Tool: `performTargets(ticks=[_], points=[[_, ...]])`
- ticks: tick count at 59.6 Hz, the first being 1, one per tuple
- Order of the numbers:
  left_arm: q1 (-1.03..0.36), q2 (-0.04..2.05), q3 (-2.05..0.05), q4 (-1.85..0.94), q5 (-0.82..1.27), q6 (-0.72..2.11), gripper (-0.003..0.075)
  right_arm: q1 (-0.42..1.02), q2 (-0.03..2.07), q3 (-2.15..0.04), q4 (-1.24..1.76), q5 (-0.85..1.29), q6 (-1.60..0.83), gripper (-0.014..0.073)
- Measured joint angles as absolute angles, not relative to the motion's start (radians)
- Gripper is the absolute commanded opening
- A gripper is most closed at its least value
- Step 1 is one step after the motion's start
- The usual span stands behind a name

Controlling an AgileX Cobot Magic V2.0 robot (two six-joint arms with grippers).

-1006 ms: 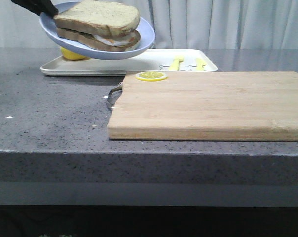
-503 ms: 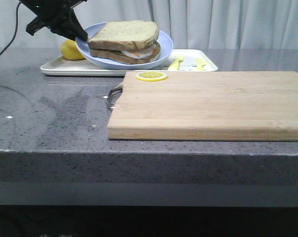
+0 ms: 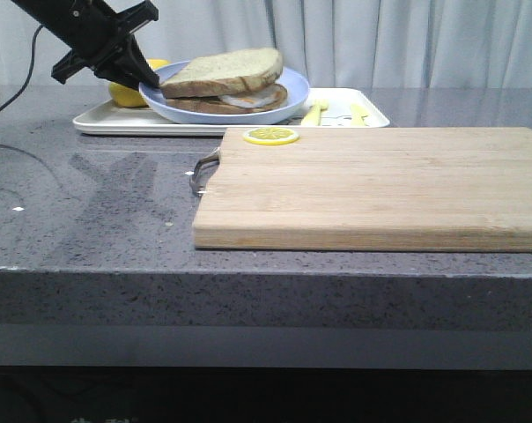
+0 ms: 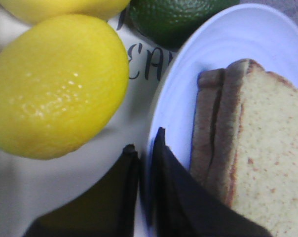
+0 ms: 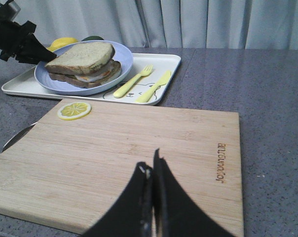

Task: Place bread and move sandwich to tray
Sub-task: 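Open the left gripper and withdraw it from the plate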

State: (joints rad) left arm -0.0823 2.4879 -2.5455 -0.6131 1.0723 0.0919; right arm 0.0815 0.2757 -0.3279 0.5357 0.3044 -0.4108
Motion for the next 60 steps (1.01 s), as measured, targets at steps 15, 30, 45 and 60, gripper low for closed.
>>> performTargets(ticks=[15,30,45,60], points=[[-0.082,2.488,-2.549,-0.618,1.088,0.092,0.0321,0.082,0.276,-0.328,0.536,0.304,-0.411,-0.0067],[-0.070,2.488,-2.661,-0.618,1.172,0.092,0.0098,0.082,0.276,-0.328,0.536,0.304,-0.411,-0.0067],[-0.068,2.486,-2.817,-0.590,1.253,0.092,-0.0019,0.082,0.276,-0.328,0.536,0.304,-0.411,-0.0067],[-0.150,2.432,-2.842,-0.252,1.265,0.080,-0.0019,0.082,0.276,-0.328,0.536,0.304,-0.411,-0.0067]])
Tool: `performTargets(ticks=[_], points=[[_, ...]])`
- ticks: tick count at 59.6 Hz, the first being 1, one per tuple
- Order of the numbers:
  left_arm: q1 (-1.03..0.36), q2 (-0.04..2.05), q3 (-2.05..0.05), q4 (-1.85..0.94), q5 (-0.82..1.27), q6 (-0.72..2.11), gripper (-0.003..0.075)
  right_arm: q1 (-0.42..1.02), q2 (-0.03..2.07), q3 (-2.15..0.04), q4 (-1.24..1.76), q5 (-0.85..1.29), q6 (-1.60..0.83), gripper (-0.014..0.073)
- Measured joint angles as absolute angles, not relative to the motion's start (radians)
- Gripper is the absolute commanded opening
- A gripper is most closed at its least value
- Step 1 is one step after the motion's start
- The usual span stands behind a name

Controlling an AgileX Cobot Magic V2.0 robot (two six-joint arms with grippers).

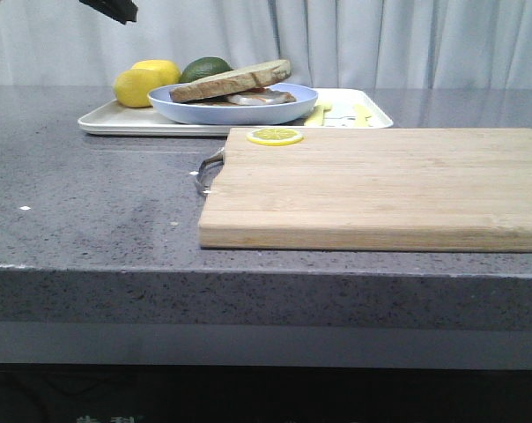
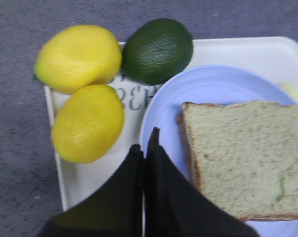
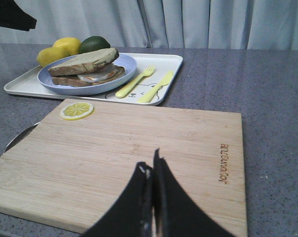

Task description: Place bread and move sandwich to tray

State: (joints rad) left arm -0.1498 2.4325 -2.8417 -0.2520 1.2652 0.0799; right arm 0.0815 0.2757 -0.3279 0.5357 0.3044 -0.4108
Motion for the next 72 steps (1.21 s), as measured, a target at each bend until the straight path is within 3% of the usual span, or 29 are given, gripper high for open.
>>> performTargets(ticks=[9,22,47,72], points=[[-0.278,2.350,-2.734,0.014,1.265,0.074,-0.0019,0.082,0.276,-0.328,0.536,0.307,-0.411,-0.0067],[-0.343,2.190,-2.407,0.074,1.265,0.048,-0.0019,0.082,0.276,-0.328,0.536,0.311,-0.411,-0.0067],[-0.156,1.830,-1.960,0.083,1.210,0.015,-0.0019,0.082,0.276,-0.328,0.536,0.312,-0.411,-0.0067],[-0.115,1.289,-1.338,0.041,0.750,0.000,-0.0019,0.082,0.276,-0.328,0.536,0.314,-0.411,-0.0067]])
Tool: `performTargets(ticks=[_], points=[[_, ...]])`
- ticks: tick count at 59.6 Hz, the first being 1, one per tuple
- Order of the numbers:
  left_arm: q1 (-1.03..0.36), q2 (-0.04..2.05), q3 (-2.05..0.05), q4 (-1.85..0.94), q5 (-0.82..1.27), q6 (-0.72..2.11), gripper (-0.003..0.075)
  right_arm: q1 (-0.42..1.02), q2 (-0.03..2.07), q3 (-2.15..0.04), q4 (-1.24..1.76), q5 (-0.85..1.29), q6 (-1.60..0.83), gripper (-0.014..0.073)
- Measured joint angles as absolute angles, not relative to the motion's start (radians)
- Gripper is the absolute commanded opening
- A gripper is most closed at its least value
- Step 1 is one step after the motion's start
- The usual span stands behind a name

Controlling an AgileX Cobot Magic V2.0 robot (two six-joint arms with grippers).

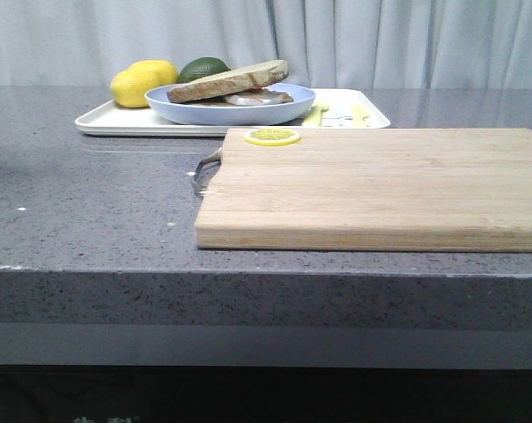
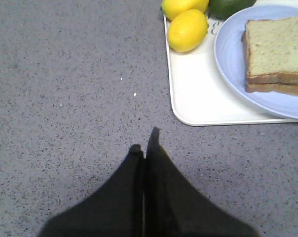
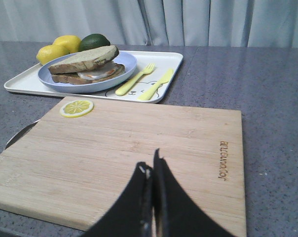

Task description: Place bread and move sandwich to tray

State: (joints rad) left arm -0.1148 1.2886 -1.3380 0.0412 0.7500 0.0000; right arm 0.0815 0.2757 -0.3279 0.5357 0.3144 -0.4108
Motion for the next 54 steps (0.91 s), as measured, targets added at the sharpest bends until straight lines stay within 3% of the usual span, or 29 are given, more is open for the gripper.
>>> performTargets(ticks=[33,54], points=[[-0.115,0.488,-0.673,0.009,0.541,0.000,-0.0019,0.082,0.276,-0.328,0.536,0.314,-0.411,-0.0067],[-0.115,0.095,-0.497,0.007,0.545,0.000,-0.0019,0.082,0.276,-0.328,0.536,0.314,-0.411,-0.0067]])
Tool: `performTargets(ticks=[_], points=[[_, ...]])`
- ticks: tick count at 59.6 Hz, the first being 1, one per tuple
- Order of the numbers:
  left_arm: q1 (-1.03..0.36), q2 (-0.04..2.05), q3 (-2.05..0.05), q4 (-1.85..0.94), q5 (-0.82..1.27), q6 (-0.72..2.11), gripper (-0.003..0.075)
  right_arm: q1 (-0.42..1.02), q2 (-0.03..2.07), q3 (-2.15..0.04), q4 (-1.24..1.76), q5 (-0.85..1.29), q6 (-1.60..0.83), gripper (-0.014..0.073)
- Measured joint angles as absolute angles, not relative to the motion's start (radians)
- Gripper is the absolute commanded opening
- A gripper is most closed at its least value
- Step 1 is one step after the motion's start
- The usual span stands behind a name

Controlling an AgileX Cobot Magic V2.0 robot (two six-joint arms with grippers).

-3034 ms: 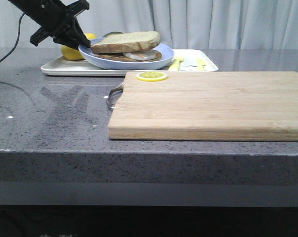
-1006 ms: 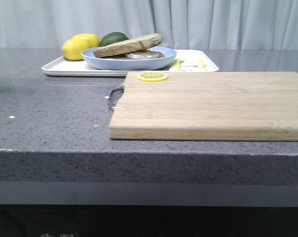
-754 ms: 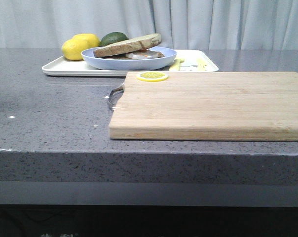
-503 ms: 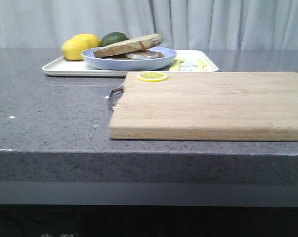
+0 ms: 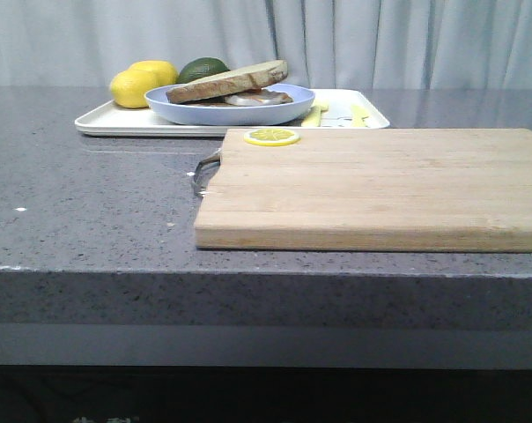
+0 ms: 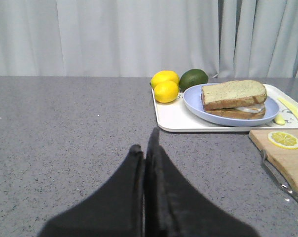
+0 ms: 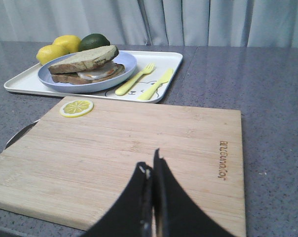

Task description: Place bread and move sandwich to tray

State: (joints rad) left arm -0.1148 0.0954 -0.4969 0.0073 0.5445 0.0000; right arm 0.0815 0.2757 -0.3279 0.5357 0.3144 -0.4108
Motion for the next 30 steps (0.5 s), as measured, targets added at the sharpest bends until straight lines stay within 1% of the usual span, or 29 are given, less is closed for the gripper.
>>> performTargets(ticks=[30], points=[[-0.115,0.074,-0.457,0.007,0.545,0.000,-0.0019,0.082,0.276,-0.326,0.537,0.314,-0.411,-0.0067]])
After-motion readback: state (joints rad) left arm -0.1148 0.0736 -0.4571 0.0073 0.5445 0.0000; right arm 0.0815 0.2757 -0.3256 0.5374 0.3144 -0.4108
